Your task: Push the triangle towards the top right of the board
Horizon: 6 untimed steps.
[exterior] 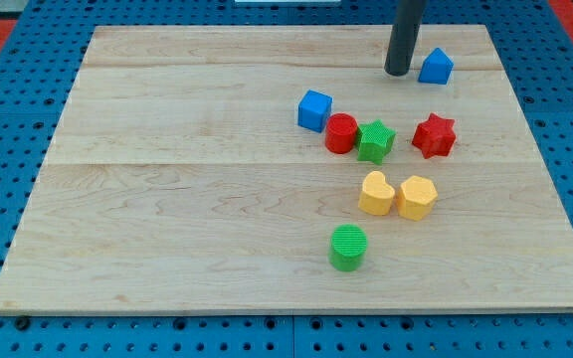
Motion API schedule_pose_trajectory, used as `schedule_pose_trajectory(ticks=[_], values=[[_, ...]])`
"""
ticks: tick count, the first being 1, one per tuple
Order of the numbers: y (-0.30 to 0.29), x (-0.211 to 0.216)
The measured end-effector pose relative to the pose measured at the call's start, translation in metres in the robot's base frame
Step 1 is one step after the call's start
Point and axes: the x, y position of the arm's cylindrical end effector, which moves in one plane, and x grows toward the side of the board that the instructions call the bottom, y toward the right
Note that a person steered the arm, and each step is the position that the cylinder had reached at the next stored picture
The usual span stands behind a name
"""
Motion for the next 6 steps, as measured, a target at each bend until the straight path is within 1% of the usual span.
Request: schedule_pose_trajectory(ticks=[1,2,3,4,5,6], values=[[0.055,0.0],[0.053,-0.039],[0.059,-0.041],[0.074,0.07],[0.073,0.176],[0.015,0.14]])
